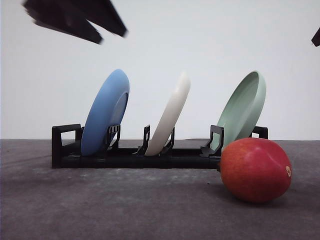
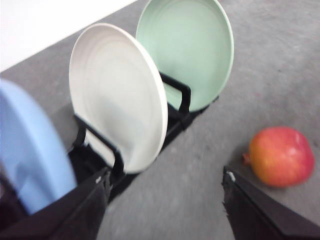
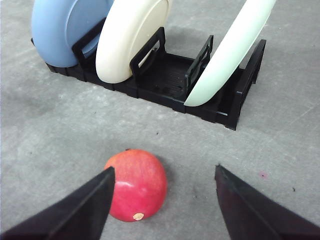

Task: Place pomegranate in white plate

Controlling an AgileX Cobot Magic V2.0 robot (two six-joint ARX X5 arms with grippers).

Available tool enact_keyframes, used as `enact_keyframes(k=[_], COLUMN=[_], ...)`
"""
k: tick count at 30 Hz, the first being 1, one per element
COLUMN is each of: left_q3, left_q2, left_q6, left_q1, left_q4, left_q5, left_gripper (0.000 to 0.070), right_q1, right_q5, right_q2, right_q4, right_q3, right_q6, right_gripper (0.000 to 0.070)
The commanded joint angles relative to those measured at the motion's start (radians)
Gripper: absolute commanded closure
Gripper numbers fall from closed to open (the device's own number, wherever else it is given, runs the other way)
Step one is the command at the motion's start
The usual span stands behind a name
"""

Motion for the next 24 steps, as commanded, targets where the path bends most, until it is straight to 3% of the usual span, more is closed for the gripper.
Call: enact_keyframes(k=[1,8,12,24], left_q3=[0.023,0.024,0.036,0.229], left_q2=[0.054,0.243,0.339,0.592], left_q6=[-0.029,-0.113,-0.123,-0.122], left_q1=[-0.019,-0.063,-0.079,-0.085], left_q4=[0.078,0.349,0.474,0.457], left_q5=[-0.013,-0.044,-0.079,-0.203], left_gripper=[0.0270,0.0270,0.0271,0.0273], right_q1=[0.005,0.005,0.005,0.005], right_q5=[-0.001,0.000,0.000,0.000], right_q2=[0.002,0.002,0.002,0.002], right_q4=[0.011,0.011,0.011,0.011], right_q3=[0.018,0.018,0.018,0.018], right_q6=[-0.010,-0.010,-0.010,-0.010], right_gripper=[0.0300,0.0300,0.0300,0.0300])
